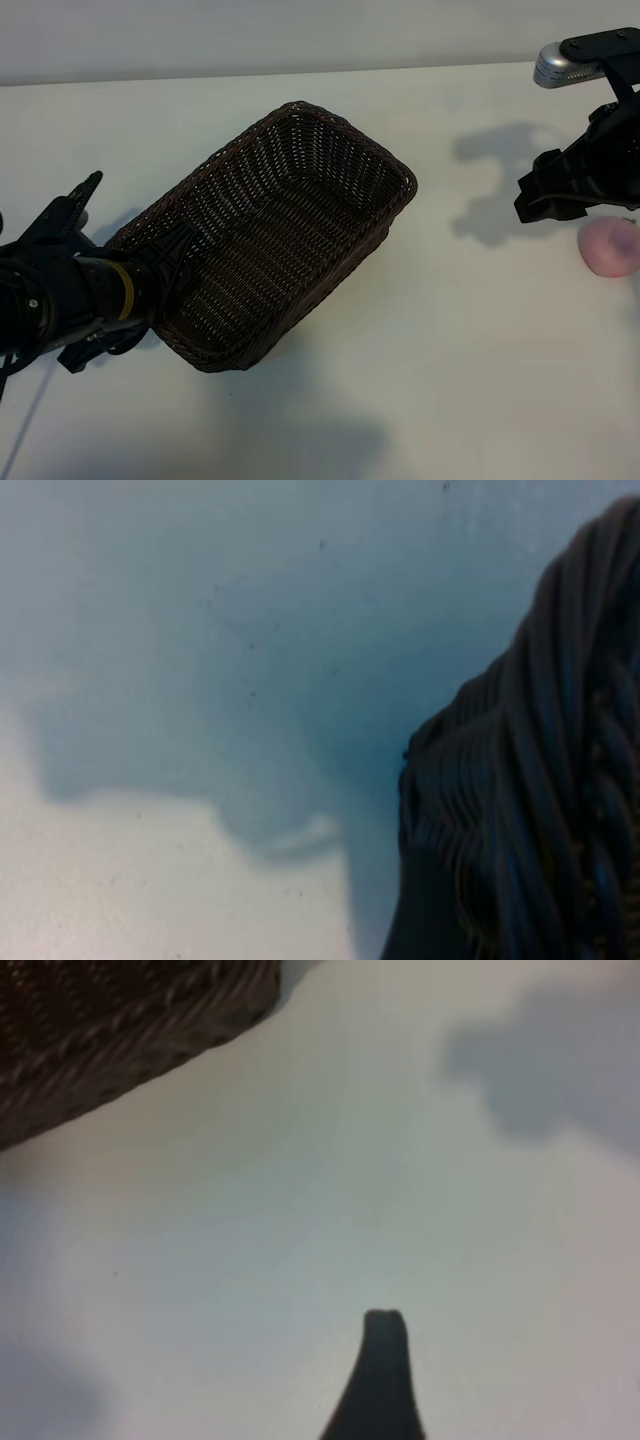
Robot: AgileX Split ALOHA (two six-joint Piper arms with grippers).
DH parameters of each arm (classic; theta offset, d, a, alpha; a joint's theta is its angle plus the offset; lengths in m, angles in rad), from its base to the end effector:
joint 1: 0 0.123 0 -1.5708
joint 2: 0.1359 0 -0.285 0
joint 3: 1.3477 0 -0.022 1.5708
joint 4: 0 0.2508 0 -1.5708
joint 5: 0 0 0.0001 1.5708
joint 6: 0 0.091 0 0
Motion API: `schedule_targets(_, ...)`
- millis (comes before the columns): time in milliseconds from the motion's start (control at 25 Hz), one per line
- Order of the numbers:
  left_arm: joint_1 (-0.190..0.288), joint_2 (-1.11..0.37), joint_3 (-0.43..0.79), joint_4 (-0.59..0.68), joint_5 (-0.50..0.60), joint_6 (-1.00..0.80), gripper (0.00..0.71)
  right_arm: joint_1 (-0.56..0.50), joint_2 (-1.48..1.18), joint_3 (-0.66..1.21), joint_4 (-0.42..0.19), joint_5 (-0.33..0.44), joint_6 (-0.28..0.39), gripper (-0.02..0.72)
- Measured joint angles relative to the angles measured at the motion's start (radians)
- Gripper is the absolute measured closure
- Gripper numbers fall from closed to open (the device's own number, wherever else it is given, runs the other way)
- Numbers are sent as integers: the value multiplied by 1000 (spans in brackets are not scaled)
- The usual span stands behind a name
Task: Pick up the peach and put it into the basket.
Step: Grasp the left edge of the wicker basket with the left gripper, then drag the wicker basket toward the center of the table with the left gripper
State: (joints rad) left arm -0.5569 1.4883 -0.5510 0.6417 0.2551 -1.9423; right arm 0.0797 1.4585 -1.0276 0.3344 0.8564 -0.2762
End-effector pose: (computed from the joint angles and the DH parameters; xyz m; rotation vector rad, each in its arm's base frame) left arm 0.2123 -0.1159 0.1553 -1.0439 2.4711 -0.4480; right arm 0.2817 0.0452 0.2629 -0.2491 2.7153 0.3508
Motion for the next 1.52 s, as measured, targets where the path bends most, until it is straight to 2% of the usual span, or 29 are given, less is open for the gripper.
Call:
schedule_targets(560, 0, 61, 0, 1, -27, -1, 199, 0, 0, 0, 0, 0, -2, 108)
schedule_targets(640, 0, 61, 0, 1, -30, -5, 230, 0, 0, 0, 0, 0, -2, 108)
schedule_targets(800, 0, 61, 0, -3, -31, -13, 350, 0, 0, 0, 0, 0, -2, 108)
schedule_targets(1200, 0, 61, 0, -2, -40, -7, 351, 0, 0, 0, 0, 0, -2, 108)
schedule_targets(1520, 0, 63, 0, 13, -145, -5, 358, 0, 0, 0, -1, 0, -2, 108)
